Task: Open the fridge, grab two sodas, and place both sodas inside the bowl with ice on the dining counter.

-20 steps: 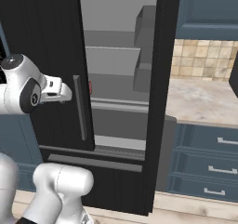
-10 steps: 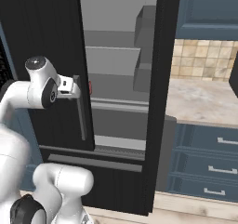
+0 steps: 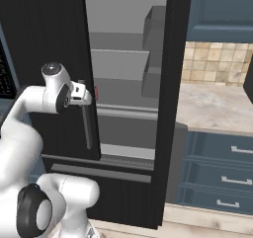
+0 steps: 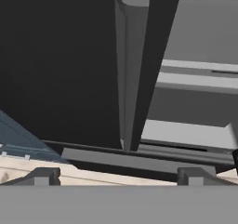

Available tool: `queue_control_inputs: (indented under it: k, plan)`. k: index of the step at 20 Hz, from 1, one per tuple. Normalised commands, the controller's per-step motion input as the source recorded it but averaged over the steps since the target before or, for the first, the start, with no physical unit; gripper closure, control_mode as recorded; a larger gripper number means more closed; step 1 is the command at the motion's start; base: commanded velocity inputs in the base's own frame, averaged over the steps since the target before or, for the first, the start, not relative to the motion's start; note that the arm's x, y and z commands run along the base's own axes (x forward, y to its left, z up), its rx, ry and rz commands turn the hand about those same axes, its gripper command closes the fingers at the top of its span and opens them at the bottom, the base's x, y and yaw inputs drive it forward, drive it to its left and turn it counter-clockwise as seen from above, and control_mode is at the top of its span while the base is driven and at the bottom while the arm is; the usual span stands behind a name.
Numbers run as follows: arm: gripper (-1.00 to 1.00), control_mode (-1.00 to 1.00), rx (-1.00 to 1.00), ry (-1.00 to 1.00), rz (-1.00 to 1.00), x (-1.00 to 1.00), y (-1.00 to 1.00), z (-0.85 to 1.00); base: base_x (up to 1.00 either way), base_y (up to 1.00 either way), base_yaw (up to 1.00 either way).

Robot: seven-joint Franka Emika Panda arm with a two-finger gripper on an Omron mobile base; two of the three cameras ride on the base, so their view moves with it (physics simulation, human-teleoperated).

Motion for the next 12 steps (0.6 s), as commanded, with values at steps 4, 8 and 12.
queue_control_inputs:
  k: [4, 8, 12]
  plan:
    - [-1.00, -1.00, 0.00, 0.05, 0.00, 0.51, 0.00, -0.20, 0.00, 0.00, 0.00]
    - [-1.00, -1.00, 0.00, 0.05, 0.00, 0.51, 0.00, -0.25, 0.00, 0.00, 0.00]
    - [-1.00, -1.00, 0.00, 0.01, 0.00, 0.42, 0.00, -0.41, 0.00, 0.00, 0.00]
